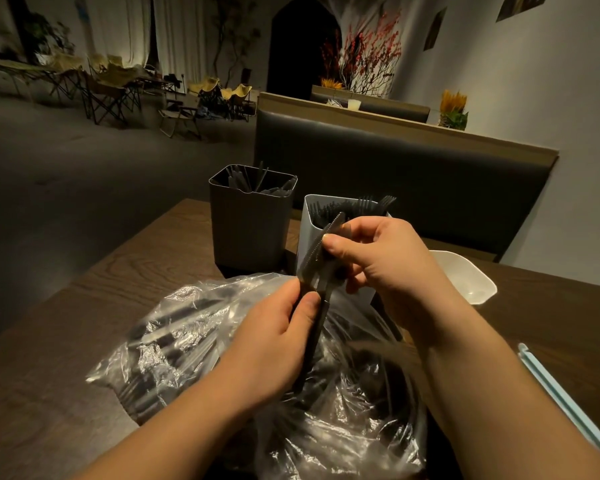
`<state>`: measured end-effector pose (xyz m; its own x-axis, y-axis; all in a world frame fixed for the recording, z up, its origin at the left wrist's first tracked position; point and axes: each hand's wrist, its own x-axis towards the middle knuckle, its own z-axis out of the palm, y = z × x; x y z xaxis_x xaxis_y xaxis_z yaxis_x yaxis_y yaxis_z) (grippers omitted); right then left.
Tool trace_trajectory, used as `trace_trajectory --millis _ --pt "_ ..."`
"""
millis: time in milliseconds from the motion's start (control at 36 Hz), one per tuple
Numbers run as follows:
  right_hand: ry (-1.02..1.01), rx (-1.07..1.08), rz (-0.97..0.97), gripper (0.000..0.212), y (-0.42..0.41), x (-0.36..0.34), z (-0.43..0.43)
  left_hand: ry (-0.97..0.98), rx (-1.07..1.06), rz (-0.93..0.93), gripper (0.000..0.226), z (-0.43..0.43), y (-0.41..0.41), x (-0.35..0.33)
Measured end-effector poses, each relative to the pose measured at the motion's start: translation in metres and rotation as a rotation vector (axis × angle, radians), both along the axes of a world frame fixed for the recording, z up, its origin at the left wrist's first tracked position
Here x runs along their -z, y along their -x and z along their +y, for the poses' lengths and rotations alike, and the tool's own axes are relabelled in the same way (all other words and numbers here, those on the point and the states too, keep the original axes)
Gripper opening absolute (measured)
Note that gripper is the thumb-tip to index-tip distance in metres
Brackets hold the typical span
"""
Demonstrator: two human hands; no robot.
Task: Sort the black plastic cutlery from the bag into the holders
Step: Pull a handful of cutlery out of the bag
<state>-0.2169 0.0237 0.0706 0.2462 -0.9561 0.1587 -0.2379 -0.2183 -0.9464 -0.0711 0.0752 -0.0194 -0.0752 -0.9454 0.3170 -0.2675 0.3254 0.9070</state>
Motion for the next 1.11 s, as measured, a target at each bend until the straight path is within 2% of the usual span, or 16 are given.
trace_trajectory --millis 167,278,417,528,583,694,778,889,944,1028,1111 --pt "-0.004 0.005 -0.006 0.007 -0.001 -0.001 0.001 0.020 0.006 -0.005 0.028 0.000 0.000 0.000" --pt "-0.019 0.007 -0.036 0.007 -0.003 0.002 0.002 -0.047 0.079 0.105 0.013 0.002 0.003 -0.002" --pt "-0.016 0.020 -0.045 0.011 -0.005 0.005 0.001 -0.198 0.147 0.260 0.033 0.005 0.003 -0.005" --pt "0.075 0.069 0.030 0.012 -0.006 0.009 0.000 -0.252 0.191 0.356 0.022 0.007 0.005 -0.007" --pt "0.034 0.038 -0.022 0.015 -0.007 0.009 0.000 -0.281 0.208 0.415 0.020 0.007 0.005 -0.007" --pt "-0.168 -0.082 -0.266 0.029 -0.009 0.007 -0.004 -0.379 0.220 0.601 0.023 0.007 0.003 -0.013" --pt "-0.207 -0.143 -0.298 0.017 -0.007 0.007 -0.005 -0.423 0.240 0.641 0.027 0.006 0.002 -0.015" --pt "-0.119 -0.121 -0.261 0.013 -0.007 0.009 -0.002 -0.447 0.219 0.598 0.046 0.006 0.003 -0.013" --pt "-0.064 -0.108 -0.234 0.020 -0.007 0.010 -0.002 -0.461 0.225 0.622 0.044 0.007 0.004 -0.014" --pt "0.043 -0.124 -0.175 0.043 -0.005 0.010 -0.003 -0.492 0.301 0.677 0.036 0.008 0.002 -0.017" --pt "0.147 -0.161 -0.105 0.047 -0.002 0.007 -0.002 -0.512 0.391 0.720 0.029 0.010 0.000 -0.020"
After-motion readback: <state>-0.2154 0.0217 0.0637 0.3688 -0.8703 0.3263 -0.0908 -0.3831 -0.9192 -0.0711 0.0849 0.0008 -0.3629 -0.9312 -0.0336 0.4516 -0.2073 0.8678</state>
